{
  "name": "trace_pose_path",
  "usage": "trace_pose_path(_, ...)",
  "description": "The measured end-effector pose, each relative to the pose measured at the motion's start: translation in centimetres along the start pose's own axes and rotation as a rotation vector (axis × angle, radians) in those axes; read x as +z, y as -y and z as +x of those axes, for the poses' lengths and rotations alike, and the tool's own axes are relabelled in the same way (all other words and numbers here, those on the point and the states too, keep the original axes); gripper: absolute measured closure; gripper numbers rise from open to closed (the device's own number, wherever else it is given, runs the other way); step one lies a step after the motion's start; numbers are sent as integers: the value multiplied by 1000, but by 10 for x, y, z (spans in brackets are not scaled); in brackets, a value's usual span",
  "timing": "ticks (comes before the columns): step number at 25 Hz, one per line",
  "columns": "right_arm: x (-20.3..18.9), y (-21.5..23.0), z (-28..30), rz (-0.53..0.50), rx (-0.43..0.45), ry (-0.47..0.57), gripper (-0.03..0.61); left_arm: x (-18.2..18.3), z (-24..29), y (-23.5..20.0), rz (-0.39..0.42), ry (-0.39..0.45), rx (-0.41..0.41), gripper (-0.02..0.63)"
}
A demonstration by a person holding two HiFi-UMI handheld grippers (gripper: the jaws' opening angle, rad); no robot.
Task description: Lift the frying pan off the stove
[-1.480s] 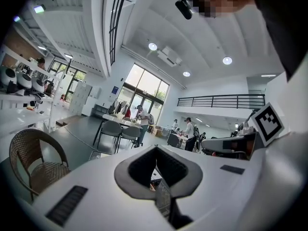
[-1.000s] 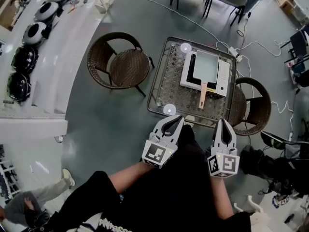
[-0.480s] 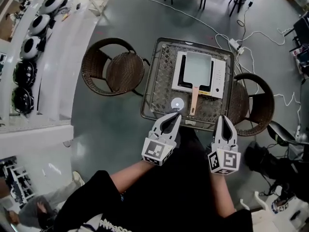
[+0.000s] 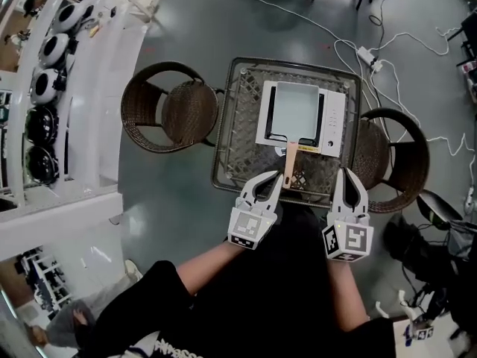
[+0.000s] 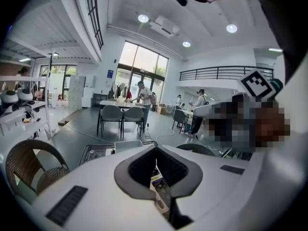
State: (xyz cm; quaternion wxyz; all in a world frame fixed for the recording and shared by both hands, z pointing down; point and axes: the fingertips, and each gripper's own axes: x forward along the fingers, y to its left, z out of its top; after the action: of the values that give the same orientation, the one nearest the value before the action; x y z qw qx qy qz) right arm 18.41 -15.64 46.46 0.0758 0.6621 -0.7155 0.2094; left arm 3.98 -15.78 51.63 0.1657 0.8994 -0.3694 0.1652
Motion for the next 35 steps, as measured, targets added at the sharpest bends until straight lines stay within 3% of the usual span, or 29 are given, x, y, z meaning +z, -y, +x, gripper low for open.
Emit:
trace_pose_path(5, 7, 21, 24, 11, 14, -11, 548, -16, 44, -4, 30, -93, 22, 598)
trace_pose_path(11, -3, 34, 47, 28, 66, -52, 548, -62, 76, -16, -50, -285, 92, 597)
trace_pose_path(16, -15, 44, 64, 30, 109, -81, 548, -80, 95, -16, -64, -337, 105, 597)
trace_pose_path(22, -22, 80, 82, 43, 77, -92, 548, -108, 116, -17, -87, -416, 108, 592)
trace_pose_path(24, -24, 88, 87, 44, 75, -99, 548, -119, 120, -22, -139, -436, 121, 526)
trace_pose_path(28, -33, 90, 94, 32, 99, -128, 548, -139, 127, -26, -194, -493, 132, 480)
trace_pose_path(32, -45, 89, 95, 46, 116, -152, 548, -159, 138, -19, -195, -565, 121, 411)
trace_pose_path(35, -53, 80, 93, 37, 153, -169, 548, -171, 143, -21, -203, -609, 155, 402)
